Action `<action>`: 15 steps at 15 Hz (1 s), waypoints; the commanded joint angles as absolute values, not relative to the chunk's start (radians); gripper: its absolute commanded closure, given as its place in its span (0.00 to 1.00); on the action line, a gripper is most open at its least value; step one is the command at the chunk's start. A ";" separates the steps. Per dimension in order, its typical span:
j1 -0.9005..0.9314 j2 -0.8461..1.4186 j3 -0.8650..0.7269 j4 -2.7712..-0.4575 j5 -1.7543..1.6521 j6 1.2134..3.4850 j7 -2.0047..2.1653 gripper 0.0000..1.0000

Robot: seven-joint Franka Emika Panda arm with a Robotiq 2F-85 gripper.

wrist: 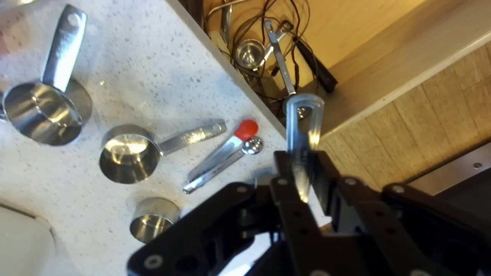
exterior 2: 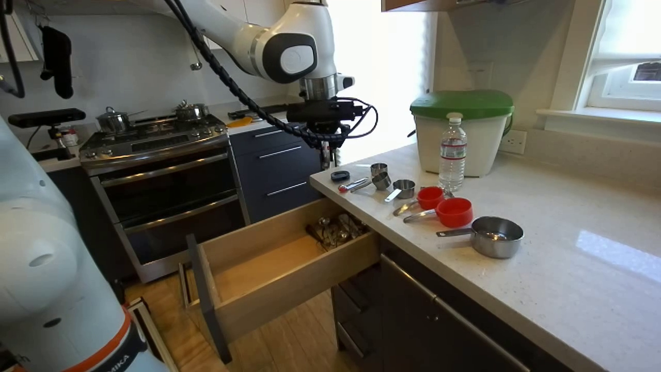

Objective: Pick up the silver and red measuring spoon from the open drawer and put it on the kitchen counter

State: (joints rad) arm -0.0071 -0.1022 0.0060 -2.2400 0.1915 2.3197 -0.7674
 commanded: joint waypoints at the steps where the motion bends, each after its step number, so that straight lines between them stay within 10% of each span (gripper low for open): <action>1: -0.004 -0.008 0.013 -2.150 0.044 2.279 -0.500 0.95; 15: 0.077 0.237 0.044 -1.897 -0.099 2.171 0.053 0.95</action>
